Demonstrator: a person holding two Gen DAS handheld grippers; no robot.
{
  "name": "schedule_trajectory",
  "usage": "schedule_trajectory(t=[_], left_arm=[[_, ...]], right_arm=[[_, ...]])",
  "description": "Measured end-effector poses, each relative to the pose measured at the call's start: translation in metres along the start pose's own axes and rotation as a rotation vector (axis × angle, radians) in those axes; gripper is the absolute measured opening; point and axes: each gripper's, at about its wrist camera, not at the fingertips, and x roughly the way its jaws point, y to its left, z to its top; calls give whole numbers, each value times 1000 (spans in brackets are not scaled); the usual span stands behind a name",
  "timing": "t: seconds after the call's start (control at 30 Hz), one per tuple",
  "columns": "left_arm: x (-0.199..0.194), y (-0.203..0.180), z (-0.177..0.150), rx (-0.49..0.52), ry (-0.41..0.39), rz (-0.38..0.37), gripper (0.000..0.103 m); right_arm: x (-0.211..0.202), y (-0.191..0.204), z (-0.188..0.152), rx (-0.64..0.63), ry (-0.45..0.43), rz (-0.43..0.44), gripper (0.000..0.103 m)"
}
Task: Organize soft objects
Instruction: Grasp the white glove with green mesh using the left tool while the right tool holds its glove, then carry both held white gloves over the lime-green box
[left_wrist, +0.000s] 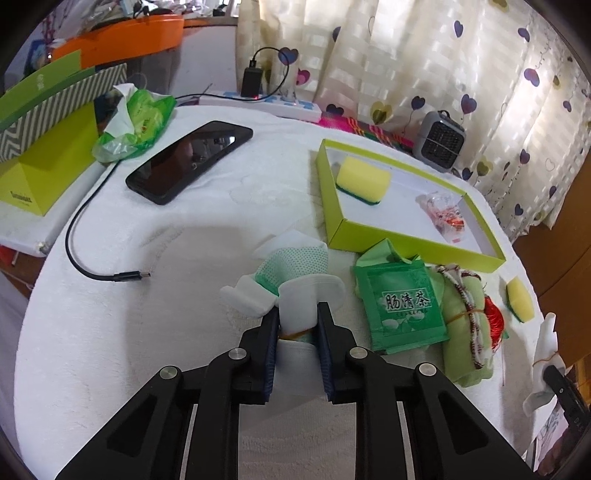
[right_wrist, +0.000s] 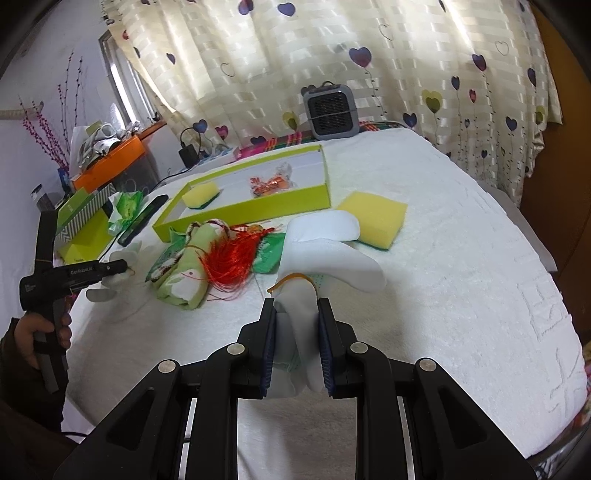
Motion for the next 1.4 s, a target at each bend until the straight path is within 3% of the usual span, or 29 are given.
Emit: schedule_trajectory(t=[0.87, 1.4], left_arm=[[-24, -26, 39, 61, -70, -100, 19], [6, -83, 85, 124, -31, -210, 19]], right_arm=[[1, 30, 48, -108, -69, 11, 22], [42, 35, 105, -187, -37, 7, 22]])
